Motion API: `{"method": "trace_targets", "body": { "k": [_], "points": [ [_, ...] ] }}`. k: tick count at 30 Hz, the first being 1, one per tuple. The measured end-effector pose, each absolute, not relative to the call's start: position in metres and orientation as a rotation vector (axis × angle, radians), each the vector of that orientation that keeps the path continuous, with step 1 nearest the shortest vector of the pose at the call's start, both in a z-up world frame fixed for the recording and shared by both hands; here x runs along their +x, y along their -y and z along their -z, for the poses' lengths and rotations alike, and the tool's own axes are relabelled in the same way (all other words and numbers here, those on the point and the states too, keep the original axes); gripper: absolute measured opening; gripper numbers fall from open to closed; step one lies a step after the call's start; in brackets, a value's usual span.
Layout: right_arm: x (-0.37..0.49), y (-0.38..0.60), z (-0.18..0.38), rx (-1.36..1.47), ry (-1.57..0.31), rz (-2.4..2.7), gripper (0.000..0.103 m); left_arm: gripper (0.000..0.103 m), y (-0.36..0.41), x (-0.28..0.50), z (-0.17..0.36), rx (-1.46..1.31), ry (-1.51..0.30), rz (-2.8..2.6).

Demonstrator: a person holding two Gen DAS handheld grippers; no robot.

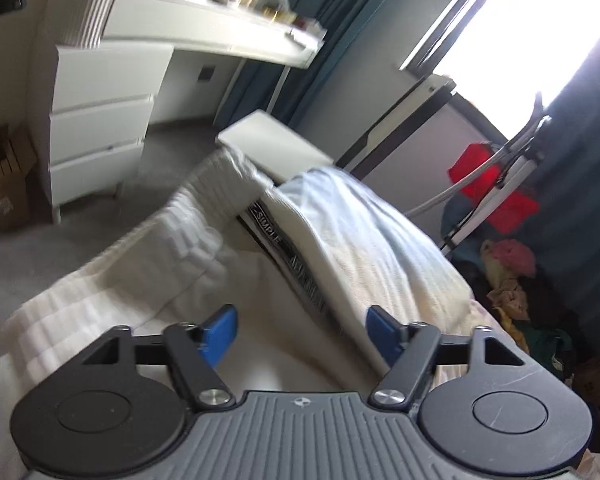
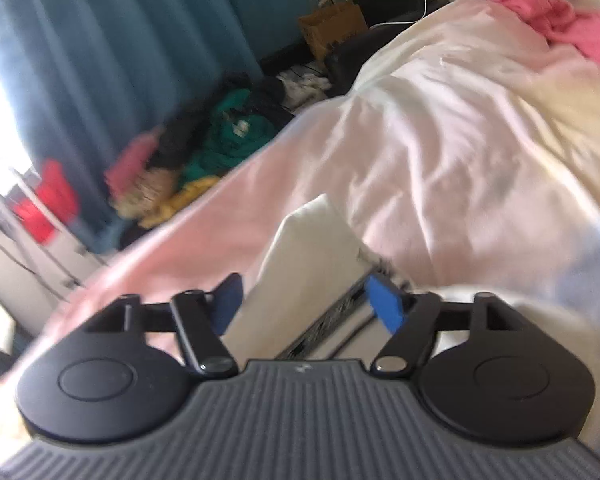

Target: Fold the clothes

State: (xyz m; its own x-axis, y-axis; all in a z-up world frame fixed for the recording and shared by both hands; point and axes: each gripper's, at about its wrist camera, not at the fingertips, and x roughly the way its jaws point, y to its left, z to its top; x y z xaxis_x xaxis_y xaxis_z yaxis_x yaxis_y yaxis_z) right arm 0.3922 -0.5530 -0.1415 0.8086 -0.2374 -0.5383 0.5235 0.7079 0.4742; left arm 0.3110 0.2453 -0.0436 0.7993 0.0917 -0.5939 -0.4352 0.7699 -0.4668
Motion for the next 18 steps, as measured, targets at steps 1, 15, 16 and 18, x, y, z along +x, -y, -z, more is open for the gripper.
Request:
{"method": "trace_targets", "body": {
  "k": [1,15,16,18],
  "points": [
    [0.376,0.550,0.139,0.677,-0.453,0.425,0.073,0.078,-0.241,0.297,0.043,-0.633,-0.574,-0.298],
    [0.213,0.571,0.181,1.077,-0.423,0.312,0.075,0.083,-0.235,0.150,0.100,-0.910,-0.595,-0.264],
    [0.212,0.573,0.189,1.097,-0.434,0.308,0.075,0.083,-0.236,0.150,0.105,-0.919,-0.597,-0.254],
    [0.217,0.579,0.204,1.142,-0.453,0.306,0.074,0.084,-0.244,0.157,0.116,-0.981,-0.579,-0.247]
  ]
}}
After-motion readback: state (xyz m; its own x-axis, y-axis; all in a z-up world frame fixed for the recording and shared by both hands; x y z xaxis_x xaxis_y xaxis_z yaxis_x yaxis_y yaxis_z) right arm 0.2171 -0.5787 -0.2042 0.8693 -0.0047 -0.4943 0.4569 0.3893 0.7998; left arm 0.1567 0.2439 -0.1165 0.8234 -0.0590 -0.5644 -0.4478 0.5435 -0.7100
